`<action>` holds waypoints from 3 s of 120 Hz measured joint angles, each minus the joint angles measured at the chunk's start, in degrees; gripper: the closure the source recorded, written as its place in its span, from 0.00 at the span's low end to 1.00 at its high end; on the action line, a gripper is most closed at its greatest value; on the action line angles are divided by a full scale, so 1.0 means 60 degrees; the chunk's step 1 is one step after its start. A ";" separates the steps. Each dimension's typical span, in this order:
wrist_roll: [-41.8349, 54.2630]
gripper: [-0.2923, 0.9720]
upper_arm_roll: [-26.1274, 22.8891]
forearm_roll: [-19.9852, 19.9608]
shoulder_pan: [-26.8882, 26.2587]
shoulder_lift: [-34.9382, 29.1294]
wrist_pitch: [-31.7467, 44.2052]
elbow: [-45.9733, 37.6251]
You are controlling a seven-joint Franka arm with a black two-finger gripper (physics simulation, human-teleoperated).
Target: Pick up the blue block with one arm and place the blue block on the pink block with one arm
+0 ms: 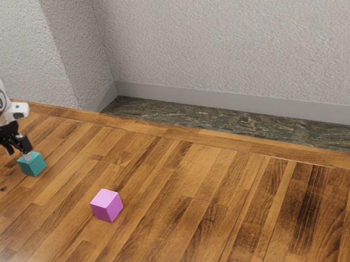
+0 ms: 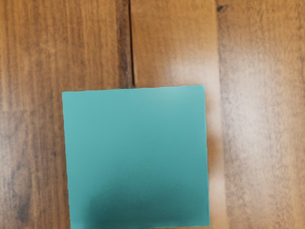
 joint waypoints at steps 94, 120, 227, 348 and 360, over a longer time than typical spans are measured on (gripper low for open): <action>0.1785 0.23 -0.0159 -0.0789 0.0036 0.1074 0.0880 0.0289; 0.1908 0.40 -0.0165 -0.0803 0.0021 0.1077 0.0895 0.0291; -0.0325 0.51 -0.0044 -0.1232 -0.4166 -0.5273 0.0162 -0.5647; -0.3167 0.51 -0.0173 -0.1406 -0.4877 -0.5393 0.2677 -0.7621; -0.3263 0.51 -0.0161 -0.1375 -0.4909 -0.5635 0.2586 -0.7952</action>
